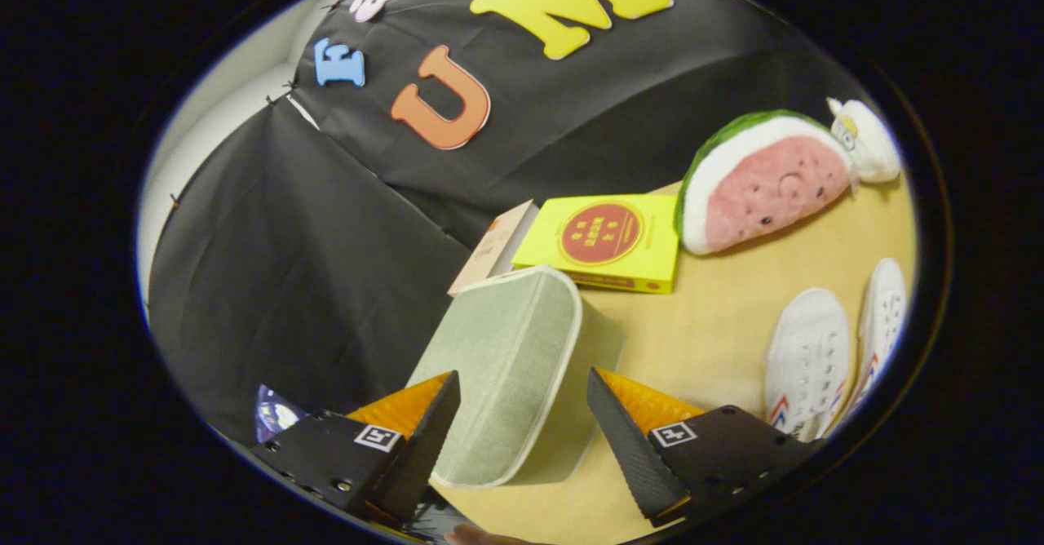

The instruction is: Open the storage box then place both shoes into the box .Put the left shoe in first, then the right shoe, with the right side of both shoes facing outward in a uniform manner.

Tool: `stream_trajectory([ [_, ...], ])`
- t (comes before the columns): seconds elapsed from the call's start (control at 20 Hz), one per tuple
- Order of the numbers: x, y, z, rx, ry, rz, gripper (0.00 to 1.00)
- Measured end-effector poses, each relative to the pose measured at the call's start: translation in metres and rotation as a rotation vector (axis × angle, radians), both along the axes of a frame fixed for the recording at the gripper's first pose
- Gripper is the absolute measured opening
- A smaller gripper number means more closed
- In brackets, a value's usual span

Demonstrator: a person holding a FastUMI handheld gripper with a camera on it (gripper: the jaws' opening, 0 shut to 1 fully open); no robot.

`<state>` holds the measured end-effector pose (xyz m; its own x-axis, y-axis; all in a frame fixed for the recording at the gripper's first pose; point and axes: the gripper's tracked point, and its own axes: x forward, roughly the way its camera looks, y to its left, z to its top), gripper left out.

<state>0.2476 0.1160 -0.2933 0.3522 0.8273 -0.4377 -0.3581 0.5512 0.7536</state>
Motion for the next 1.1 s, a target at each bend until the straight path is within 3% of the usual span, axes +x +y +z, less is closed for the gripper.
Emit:
stream_trajectory([
  [0.3, 0.0, 0.027, -0.023, 0.228, 0.21, 0.213, 0.94],
  [0.5, -0.004, 0.034, -0.022, 0.335, 0.3, 0.278, 0.93],
  [0.65, -0.001, 0.039, -0.031, 0.328, 0.334, 0.281, 0.68],
  [0.95, -0.004, 0.028, -0.025, 0.29, 0.336, 0.272, 0.53],
  [1.1, 0.004, 0.022, -0.006, 0.308, 0.345, 0.199, 0.17],
])
